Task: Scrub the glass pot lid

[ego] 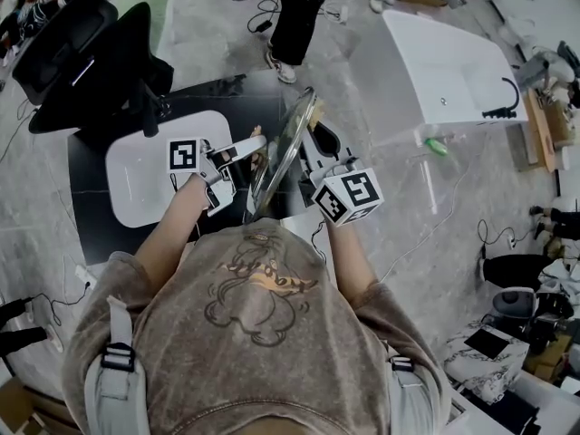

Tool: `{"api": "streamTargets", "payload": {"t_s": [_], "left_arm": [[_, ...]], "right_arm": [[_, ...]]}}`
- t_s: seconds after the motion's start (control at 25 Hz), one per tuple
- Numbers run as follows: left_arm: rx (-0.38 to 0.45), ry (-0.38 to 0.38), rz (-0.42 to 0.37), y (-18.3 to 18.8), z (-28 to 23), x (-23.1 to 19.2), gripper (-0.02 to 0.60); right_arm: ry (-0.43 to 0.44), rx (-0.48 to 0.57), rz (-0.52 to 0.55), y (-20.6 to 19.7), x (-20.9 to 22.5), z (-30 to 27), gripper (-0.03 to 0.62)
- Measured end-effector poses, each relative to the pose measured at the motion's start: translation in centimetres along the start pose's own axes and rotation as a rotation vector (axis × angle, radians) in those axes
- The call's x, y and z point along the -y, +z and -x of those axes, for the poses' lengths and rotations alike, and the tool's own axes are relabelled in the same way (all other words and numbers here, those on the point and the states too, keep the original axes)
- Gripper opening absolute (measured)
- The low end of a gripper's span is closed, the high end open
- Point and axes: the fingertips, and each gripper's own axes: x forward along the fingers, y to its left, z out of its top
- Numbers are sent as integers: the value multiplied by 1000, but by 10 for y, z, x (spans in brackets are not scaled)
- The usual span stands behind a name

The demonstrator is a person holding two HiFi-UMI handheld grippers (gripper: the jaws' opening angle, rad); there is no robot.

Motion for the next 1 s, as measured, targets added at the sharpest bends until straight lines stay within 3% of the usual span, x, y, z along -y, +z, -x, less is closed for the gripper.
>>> {"api": "streamTargets", "payload": {"t_s": [0.16, 0.48, 1.0], "left_arm": [[4, 1, -17, 2, -3, 1, 179], [12, -28, 23, 0, -6, 3, 179], [14, -77, 45, 0, -7, 10, 179]], "right_arm": [[-1, 8, -9, 3, 2, 0, 41], [-5, 14, -14, -4, 15, -10, 41], [-62, -102, -78, -64, 53, -27, 41]]}}
